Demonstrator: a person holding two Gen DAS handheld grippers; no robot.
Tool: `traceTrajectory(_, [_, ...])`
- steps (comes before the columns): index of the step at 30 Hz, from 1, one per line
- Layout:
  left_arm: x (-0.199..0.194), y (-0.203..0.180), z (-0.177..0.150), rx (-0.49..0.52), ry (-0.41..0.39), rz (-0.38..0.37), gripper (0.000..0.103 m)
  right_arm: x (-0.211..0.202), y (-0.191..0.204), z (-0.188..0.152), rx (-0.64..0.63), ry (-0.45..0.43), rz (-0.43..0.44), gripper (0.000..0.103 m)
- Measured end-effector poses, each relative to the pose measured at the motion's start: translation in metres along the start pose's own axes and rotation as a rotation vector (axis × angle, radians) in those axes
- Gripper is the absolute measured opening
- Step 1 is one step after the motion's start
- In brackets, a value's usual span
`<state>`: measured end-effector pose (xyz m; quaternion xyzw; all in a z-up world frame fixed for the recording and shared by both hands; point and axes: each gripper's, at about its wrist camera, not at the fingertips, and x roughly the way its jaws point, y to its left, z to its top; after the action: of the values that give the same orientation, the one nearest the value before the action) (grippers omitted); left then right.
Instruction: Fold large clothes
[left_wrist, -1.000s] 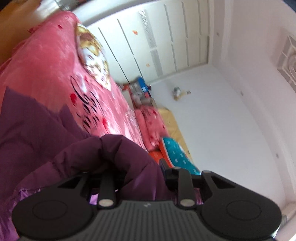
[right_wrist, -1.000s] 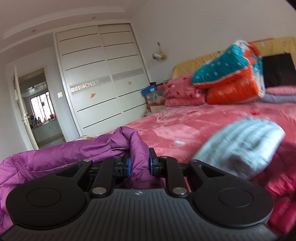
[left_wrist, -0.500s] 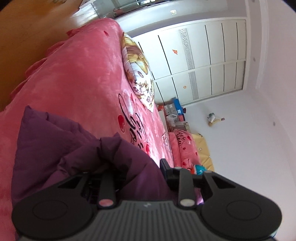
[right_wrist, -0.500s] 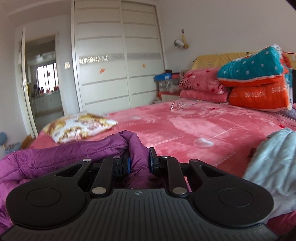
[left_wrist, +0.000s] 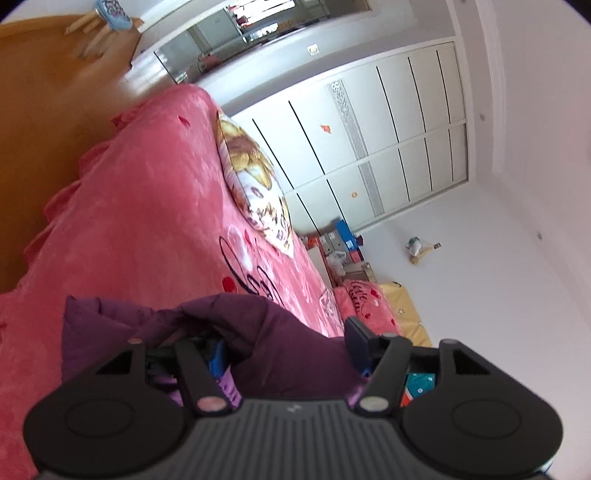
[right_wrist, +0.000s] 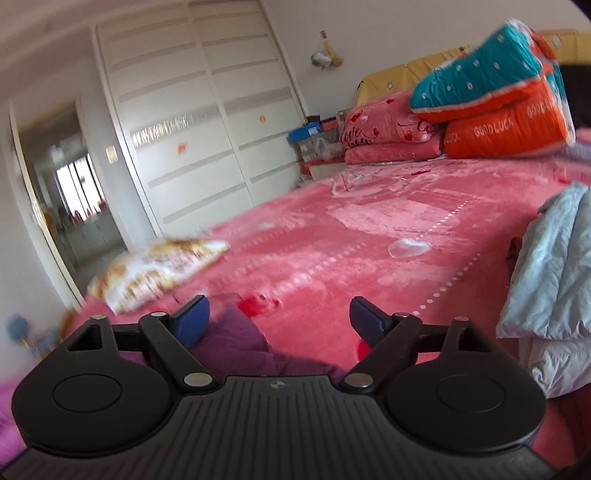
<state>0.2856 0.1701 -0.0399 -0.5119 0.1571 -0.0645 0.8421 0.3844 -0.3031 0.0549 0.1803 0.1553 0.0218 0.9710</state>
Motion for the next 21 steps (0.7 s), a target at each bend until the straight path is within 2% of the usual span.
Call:
traceTrajectory(3, [-0.001, -0.006, 0.001, 0.045, -0.027, 0.050, 0.067, -0.028, -0.005, 0.012, -0.007, -0.050, 0.000, 0.103])
traceTrajectory(5, [-0.003, -0.008, 0.003, 0.039, -0.044, 0.066, 0.069, -0.047, -0.019, 0.015, -0.008, -0.079, -0.016, 0.103])
traceTrajectory(8, [-0.005, -0.006, 0.006, 0.015, -0.064, 0.042, 0.082, -0.075, -0.042, 0.002, -0.049, -0.093, -0.089, 0.103])
traceTrajectory(10, [-0.008, -0.007, 0.005, 0.024, -0.087, 0.013, 0.096, -0.085, -0.060, -0.015, -0.066, -0.065, -0.136, 0.103])
traceTrajectory(11, [-0.011, -0.009, 0.004, 0.025, -0.111, 0.000, 0.100, -0.090, -0.069, -0.028, -0.061, -0.034, -0.146, 0.103])
traceTrajectory(13, [-0.020, -0.016, 0.002, 0.063, -0.189, 0.006, 0.102, -0.100, -0.084, -0.054, -0.050, 0.026, -0.159, 0.103])
traceTrajectory(15, [-0.026, -0.029, 0.000, 0.159, -0.244, 0.024, 0.102, -0.107, -0.094, -0.082, -0.048, 0.078, -0.177, 0.103])
traceTrajectory(19, [-0.017, -0.049, -0.009, 0.300, -0.166, -0.027, 0.102, -0.113, -0.099, -0.114, -0.033, 0.121, -0.127, 0.103])
traceTrajectory(21, [-0.005, -0.059, -0.022, 0.400, -0.075, -0.074, 0.102, -0.113, -0.089, -0.113, -0.041, 0.115, -0.120, 0.103])
